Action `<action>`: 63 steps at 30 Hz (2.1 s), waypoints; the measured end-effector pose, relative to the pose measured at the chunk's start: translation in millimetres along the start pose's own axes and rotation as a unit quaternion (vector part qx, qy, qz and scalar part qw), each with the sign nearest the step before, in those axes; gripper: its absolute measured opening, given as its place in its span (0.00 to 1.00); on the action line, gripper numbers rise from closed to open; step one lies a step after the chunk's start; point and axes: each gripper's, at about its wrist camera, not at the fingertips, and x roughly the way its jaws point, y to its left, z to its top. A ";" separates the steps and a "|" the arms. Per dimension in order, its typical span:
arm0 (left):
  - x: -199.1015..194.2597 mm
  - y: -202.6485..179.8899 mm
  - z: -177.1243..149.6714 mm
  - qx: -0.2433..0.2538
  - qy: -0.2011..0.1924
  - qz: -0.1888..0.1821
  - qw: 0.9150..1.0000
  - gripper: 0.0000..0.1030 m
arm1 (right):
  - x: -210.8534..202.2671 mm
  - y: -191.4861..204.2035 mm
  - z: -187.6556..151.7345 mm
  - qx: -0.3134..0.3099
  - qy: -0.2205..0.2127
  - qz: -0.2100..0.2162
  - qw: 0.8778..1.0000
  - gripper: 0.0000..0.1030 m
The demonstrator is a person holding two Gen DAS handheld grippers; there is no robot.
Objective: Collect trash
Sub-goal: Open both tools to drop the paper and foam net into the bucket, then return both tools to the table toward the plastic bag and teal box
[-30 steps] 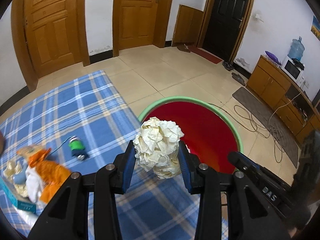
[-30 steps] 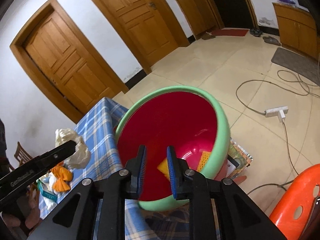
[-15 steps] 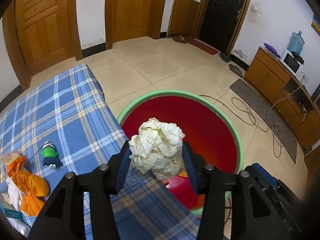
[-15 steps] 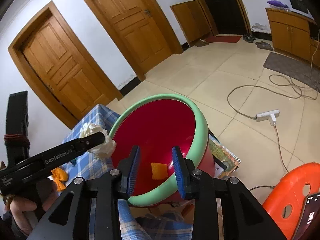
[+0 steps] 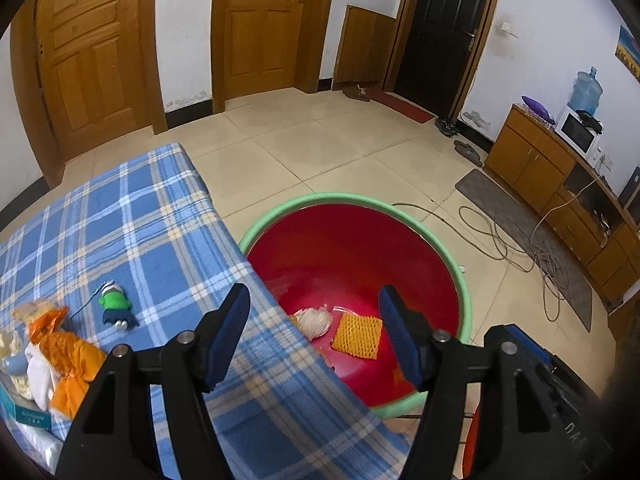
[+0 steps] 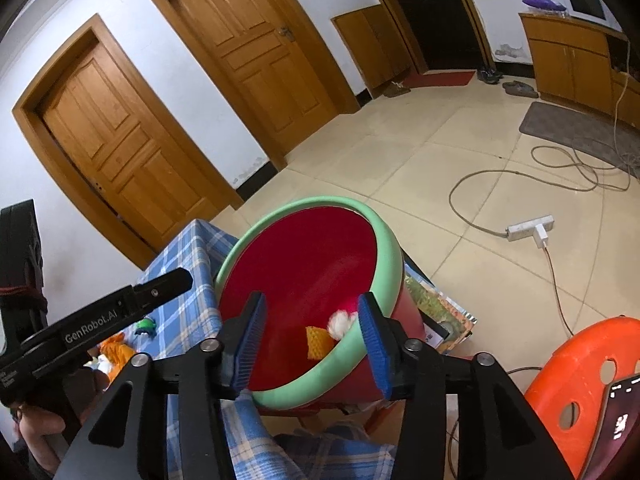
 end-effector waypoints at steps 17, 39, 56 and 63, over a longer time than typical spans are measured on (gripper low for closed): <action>-62.8 29.6 -31.7 -0.038 -0.015 0.026 0.999 0.65 | -31.8 32.7 -8.8 -0.024 0.004 0.031 0.999 0.56; -136.9 116.1 -81.1 -0.117 -0.042 0.117 0.985 0.65 | -35.1 83.2 -38.2 -0.061 0.046 0.088 0.993 0.57; -127.2 193.8 -126.1 -0.205 0.000 0.180 0.962 0.65 | -23.7 100.4 -56.5 -0.074 0.074 0.093 0.990 0.57; -110.0 207.8 -133.3 -0.227 0.016 0.187 0.956 0.65 | -18.2 100.6 -59.3 -0.074 0.082 0.092 0.990 0.57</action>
